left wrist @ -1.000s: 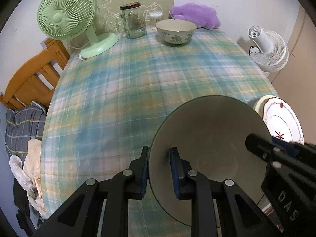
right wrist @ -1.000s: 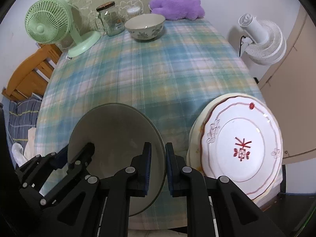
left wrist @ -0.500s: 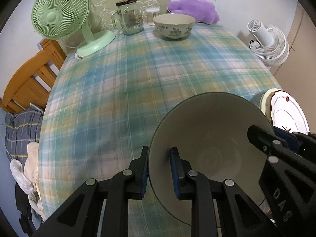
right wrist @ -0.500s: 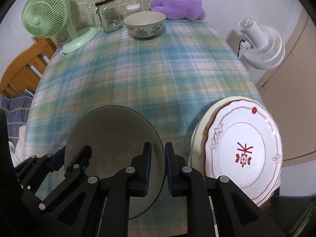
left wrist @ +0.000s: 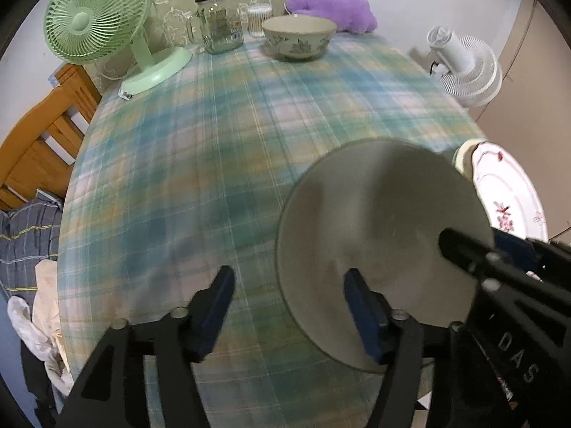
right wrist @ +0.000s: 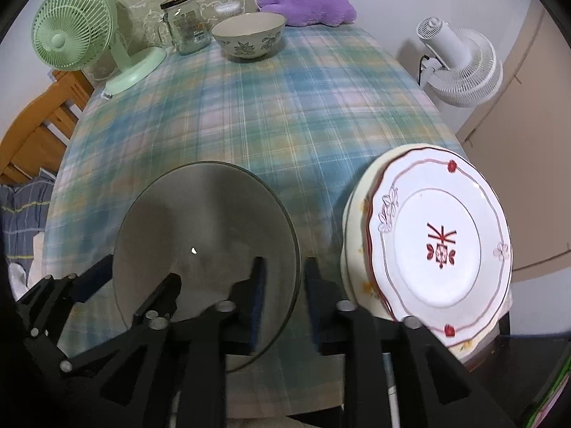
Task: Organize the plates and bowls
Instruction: 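Lower the bowl onto the table beside the plate stack and open both grippers, then move both grippers to the white bowl in front of the purple plush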
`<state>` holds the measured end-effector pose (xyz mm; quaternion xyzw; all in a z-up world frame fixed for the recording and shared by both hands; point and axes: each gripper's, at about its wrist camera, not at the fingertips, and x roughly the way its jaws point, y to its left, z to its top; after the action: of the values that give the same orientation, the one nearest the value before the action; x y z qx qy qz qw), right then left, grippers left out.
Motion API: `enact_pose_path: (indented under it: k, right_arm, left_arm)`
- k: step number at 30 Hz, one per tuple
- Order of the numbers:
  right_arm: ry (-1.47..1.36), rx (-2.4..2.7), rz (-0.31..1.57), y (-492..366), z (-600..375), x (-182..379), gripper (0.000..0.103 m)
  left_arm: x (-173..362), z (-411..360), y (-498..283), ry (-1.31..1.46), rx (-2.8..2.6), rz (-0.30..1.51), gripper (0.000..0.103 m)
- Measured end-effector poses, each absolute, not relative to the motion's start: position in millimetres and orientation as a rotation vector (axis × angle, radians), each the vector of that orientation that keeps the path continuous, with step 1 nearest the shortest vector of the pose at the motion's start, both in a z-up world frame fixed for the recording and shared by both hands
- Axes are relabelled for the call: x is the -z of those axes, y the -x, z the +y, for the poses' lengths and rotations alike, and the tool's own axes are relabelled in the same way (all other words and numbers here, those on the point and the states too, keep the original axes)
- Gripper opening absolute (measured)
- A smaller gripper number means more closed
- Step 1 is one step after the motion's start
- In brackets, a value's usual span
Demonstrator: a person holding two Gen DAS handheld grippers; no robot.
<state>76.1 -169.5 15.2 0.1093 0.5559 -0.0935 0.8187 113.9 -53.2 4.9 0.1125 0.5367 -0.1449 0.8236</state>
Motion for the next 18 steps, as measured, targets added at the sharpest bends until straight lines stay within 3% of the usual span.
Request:
enact_pose_path:
  k: [1,4,18]
  right_arm:
    - [-0.245,0.200,1.177,-74.1,-169.2,-17.5,0.046]
    - [-0.254,0.215,1.130,-69.2,-168.3,-28.2,0.057]
    - [-0.240,0.213,1.004,-84.8,-168.7,-75.6,0.058]
  left_arm:
    - [-8.7,-51.2,-113.8,-0.231,0.313,1.132,0.077]
    - [-22.8,-46.7,-113.1,-0.210,0.340,1.078,0.084]
    - [-66.0,-59.4,-134.4,-0.179,0.346,0.994,0.089]
